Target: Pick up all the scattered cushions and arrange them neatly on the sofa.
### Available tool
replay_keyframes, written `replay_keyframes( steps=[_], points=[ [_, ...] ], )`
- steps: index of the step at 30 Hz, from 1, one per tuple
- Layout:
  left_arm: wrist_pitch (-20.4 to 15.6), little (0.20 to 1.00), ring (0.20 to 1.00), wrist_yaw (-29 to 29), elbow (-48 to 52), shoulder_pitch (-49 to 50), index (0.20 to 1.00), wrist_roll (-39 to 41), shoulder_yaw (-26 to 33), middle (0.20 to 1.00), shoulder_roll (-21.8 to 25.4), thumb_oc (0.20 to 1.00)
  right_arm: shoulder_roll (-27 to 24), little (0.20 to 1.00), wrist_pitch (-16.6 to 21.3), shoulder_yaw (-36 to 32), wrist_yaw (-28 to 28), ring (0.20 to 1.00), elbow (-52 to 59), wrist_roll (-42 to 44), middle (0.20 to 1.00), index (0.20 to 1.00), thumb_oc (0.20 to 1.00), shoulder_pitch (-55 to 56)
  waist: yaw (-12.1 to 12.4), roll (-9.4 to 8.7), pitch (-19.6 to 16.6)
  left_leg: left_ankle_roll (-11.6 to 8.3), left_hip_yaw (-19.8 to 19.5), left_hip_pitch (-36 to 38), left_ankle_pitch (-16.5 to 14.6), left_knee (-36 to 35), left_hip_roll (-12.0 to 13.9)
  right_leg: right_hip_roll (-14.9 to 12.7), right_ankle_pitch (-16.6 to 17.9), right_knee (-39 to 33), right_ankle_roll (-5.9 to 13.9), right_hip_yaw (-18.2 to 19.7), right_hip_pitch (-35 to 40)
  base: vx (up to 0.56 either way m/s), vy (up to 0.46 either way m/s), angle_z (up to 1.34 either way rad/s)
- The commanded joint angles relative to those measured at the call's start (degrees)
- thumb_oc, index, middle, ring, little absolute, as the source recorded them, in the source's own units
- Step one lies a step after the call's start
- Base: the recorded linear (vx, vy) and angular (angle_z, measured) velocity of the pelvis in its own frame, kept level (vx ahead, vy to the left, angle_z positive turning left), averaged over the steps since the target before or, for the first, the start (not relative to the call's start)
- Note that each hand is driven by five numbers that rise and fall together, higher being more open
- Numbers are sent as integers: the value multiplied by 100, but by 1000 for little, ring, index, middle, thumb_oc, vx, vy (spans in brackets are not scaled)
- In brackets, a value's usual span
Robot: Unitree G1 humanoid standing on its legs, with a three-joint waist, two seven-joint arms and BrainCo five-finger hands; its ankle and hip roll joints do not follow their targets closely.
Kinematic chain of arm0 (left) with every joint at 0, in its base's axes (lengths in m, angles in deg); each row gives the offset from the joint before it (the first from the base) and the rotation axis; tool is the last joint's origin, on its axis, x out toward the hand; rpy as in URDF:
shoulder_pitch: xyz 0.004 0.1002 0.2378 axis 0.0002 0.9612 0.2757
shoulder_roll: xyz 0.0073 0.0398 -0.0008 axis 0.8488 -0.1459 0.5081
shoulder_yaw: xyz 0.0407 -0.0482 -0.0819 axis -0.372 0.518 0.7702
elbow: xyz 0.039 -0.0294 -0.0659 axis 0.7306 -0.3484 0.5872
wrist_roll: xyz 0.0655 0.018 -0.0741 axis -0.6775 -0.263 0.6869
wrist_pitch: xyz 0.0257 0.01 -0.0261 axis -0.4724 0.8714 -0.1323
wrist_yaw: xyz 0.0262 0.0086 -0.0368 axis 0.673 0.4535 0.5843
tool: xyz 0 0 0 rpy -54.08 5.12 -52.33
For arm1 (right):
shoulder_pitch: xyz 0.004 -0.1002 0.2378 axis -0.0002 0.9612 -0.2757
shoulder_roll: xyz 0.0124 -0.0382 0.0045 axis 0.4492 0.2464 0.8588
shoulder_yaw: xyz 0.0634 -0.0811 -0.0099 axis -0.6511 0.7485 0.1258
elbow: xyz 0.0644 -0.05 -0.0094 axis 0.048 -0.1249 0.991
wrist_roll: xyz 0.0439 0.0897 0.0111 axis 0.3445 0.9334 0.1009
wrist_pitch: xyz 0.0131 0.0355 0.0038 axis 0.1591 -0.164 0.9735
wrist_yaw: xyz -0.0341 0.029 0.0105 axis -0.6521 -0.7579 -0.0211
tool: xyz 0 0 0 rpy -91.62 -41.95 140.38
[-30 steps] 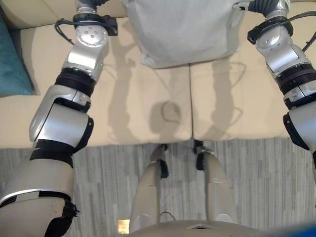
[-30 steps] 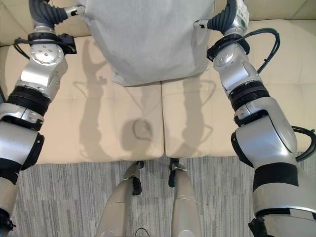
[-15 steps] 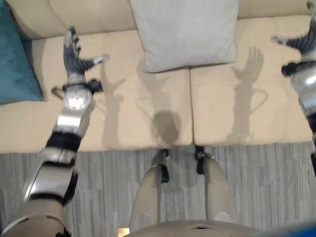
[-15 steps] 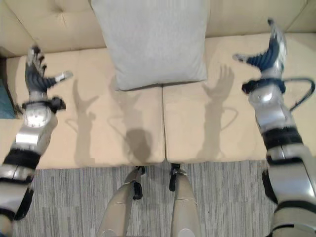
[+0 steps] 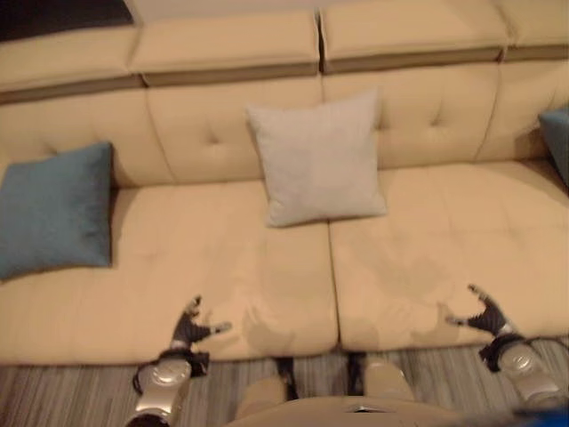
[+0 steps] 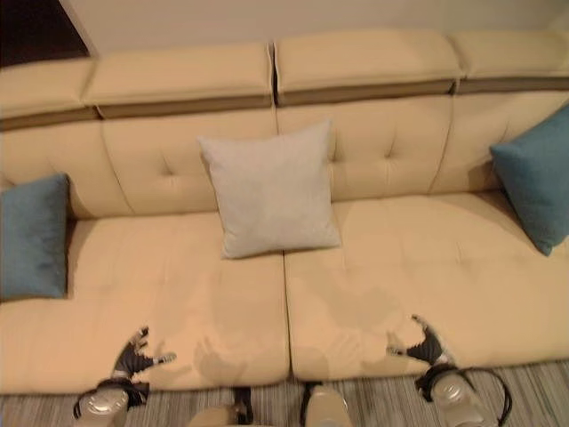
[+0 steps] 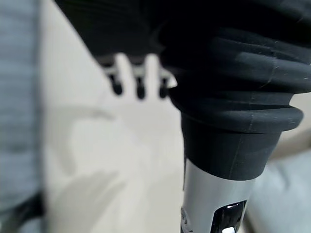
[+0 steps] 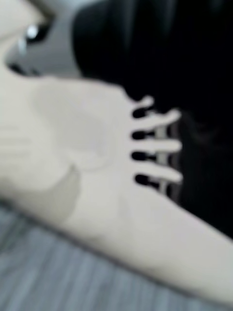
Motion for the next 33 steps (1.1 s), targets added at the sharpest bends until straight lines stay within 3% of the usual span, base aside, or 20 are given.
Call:
replay_keyframes(
  steps=[1,6,16,17,18,23,24,25,29,30,32,33],
  points=[
    [-3,1000,1000,-97,-564,-317,1000,-358,143,1000,-81,1000,277,1000,92,-24,55,1000,-250,4,1000,1000,1000,-204,-71,-301,148,-367,97,578,-220,109,-94,77,1048,-1409,566,-44,893,23,-110,7],
    [139,1000,1000,-221,-1528,-318,1000,-934,19,1000,-277,1000,713,1000,34,16,137,1000,-1184,208,1000,1000,1000,22,-121,-362,23,-383,136,872,-258,98,-36,191,954,-1497,499,-5,1238,2,-68,-2],
    [190,1000,1000,-346,-1839,-282,1000,-1029,3,1000,-275,1000,909,1000,-60,24,330,1000,-1890,565,1000,1000,1000,138,-138,-424,-11,-394,35,812,-285,363,57,365,1006,-1834,399,212,1402,-83,-63,-6],
    [179,1000,1000,-349,-1811,-310,1000,-1016,-20,1000,-287,1000,893,1000,-75,15,334,1000,-1940,600,1000,1000,1000,100,-102,-443,17,-370,-195,741,-374,586,-12,350,1035,-1816,386,297,1355,-171,1,-11],
    [180,1000,1000,-310,-1776,-407,1000,-897,-42,1000,-352,1000,826,1000,-120,-25,326,1000,-1992,702,1000,1000,1000,-29,10,-476,136,-349,-1018,604,-612,1149,-402,361,1121,-1667,374,568,1168,-173,1,-22],
    [204,1000,1000,-313,-1663,-568,1000,-631,-144,1000,-439,1000,830,1000,-219,-31,337,1000,-2063,837,1000,1000,1000,-220,24,-395,168,-211,-1485,657,-846,924,-662,387,1270,-1329,497,1087,691,-129,94,-118],
    [203,1000,1000,-313,-1665,-570,1000,-631,-144,1000,-439,1000,830,1000,-220,-32,338,1000,-2063,837,1000,1000,1000,-221,30,-395,168,-211,-1480,658,-844,920,-662,388,1269,-1326,497,1092,688,-173,129,-68],
    [205,1000,1000,-351,-1650,-717,1000,-672,-258,1000,-440,1000,864,1000,-260,-67,319,1000,-2096,861,1000,1000,1000,-328,-68,-421,218,-122,-1224,736,-945,667,-645,308,1463,-1323,658,1184,467,-201,133,-55],
    [188,1000,1000,-344,-1622,-886,1000,-794,-380,1000,-381,1000,956,1000,-270,9,307,1000,-2139,857,1000,1000,1000,-474,-96,-515,281,-23,-849,705,-947,509,-688,220,1852,-1473,898,1362,176,-196,131,-94],
    [186,1000,1000,-316,-1571,-999,1000,-835,-402,1000,-311,1000,1017,1000,-284,53,287,1000,-2131,841,1000,1000,1000,-549,-87,-579,374,32,-603,660,-933,528,-673,163,2015,-1525,982,1298,-6,-207,65,-137],
    [194,1000,1000,-292,-1558,-1039,1000,-843,-382,1000,-261,1000,1055,1000,-294,64,279,1000,-2136,840,1000,1000,1000,-556,-42,-582,425,44,-505,628,-915,563,-619,157,1916,-1401,948,1094,-50,-203,63,-119],
    [204,1000,1000,-267,-1557,-1059,1000,-884,-374,1000,-208,1000,1050,1000,-310,54,280,1000,-2176,825,1000,1000,1000,-539,87,-519,484,89,-314,596,-852,554,-522,-11,1602,-987,798,378,64,-184,86,-88]
  ],
)
